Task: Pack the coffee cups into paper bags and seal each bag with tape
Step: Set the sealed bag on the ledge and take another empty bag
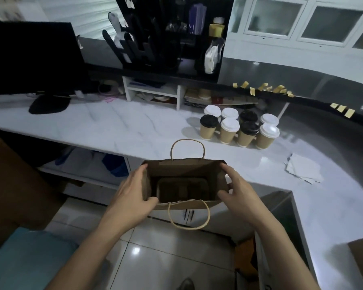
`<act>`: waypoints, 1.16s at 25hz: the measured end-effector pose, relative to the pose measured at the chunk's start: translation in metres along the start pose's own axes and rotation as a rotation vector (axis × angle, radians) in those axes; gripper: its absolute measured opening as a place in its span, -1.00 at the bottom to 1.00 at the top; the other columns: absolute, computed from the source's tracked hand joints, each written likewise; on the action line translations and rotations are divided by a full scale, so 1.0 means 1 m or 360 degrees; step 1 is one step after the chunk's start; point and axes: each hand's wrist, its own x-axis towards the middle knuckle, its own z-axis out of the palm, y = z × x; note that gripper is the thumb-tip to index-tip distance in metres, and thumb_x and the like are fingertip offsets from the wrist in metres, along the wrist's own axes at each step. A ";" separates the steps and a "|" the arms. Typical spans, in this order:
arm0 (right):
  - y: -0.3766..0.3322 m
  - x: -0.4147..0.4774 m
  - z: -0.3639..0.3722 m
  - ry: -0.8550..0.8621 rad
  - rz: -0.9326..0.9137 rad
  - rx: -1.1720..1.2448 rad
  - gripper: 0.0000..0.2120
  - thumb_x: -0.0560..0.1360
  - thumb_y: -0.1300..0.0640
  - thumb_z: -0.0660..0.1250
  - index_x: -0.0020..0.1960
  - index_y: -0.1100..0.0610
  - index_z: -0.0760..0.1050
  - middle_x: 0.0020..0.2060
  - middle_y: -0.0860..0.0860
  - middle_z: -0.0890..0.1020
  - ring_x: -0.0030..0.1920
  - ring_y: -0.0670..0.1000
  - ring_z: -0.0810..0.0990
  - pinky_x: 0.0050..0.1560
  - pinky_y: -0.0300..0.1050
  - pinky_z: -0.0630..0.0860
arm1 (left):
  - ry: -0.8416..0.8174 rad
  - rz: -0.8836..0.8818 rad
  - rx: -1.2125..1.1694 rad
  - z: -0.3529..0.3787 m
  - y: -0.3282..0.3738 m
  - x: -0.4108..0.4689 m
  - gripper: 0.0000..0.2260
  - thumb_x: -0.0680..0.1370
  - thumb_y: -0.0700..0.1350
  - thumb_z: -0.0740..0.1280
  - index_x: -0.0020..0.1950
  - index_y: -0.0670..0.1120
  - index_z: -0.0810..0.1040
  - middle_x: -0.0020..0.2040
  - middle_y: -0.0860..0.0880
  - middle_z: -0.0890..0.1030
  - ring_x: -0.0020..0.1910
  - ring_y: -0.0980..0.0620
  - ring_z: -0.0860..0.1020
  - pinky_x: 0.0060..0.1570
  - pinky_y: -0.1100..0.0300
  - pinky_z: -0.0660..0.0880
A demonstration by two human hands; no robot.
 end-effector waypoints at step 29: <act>-0.009 0.237 -0.035 -0.0103 -0.0151 0.0132 -0.29 0.51 0.20 0.31 0.59 -0.14 0.18 0.39 -0.17 0.43 0.00 -0.16 0.58 0.07 -0.16 0.53 | 0.0103 -0.0130 0.0061 -0.005 0.005 0.234 -0.26 0.49 -0.12 0.39 0.58 0.12 0.08 0.54 0.07 0.27 0.44 0.02 0.32 0.37 -0.02 0.39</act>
